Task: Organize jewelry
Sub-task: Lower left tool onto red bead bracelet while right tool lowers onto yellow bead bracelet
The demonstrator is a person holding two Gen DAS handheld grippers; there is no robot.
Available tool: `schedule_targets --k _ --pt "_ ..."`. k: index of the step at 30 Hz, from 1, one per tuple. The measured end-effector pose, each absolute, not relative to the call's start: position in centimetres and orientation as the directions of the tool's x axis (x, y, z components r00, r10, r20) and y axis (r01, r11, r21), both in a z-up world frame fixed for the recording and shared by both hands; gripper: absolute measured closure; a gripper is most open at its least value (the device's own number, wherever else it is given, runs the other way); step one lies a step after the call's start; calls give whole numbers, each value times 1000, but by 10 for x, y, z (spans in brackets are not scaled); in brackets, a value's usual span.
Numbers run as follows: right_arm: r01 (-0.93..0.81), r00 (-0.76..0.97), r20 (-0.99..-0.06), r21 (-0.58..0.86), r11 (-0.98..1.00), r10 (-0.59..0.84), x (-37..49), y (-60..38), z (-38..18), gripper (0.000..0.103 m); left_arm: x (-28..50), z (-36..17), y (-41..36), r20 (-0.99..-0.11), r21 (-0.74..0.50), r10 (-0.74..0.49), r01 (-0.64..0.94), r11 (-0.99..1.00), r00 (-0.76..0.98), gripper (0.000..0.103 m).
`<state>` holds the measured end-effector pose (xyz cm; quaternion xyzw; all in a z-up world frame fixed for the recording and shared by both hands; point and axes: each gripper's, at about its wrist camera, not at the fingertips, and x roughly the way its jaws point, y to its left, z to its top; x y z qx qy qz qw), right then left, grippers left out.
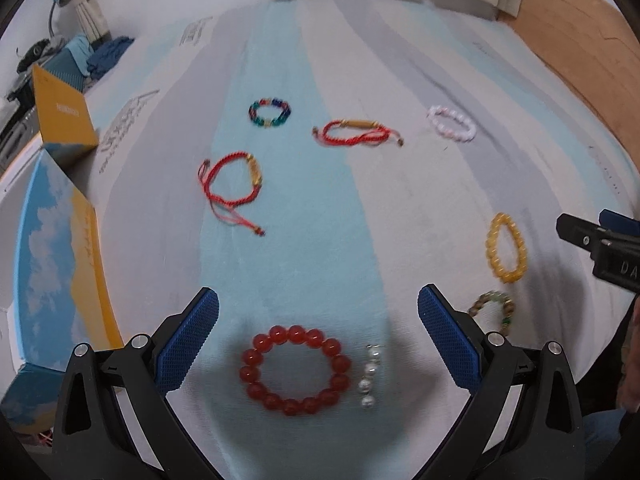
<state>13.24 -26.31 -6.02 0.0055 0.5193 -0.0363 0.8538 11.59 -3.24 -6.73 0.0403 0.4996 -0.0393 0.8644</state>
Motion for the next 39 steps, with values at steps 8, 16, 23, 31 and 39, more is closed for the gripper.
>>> schedule_targets --k 8,16,23,31,39 --pt "46 392 -919 -23 999 -39 139 -262 -89 28 112 -83 -12 -895 31 -17 100 995 446 6" --pt "29 356 -934 -22 999 -31 142 -256 -102 35 108 -100 9 -916 33 11 50 998 402 6" --pt "36 323 -946 -9 999 -20 149 -255 -114 43 107 -109 16 -925 1 -13 36 999 379 9" --pt "46 301 -954 12 999 -2 153 -255 -122 51 111 -120 19 -940 -41 -46 22 999 338 15" --pt "55 293 -956 33 998 15 157 -257 -125 55 111 -122 23 -944 -35 -37 11 999 328 22"
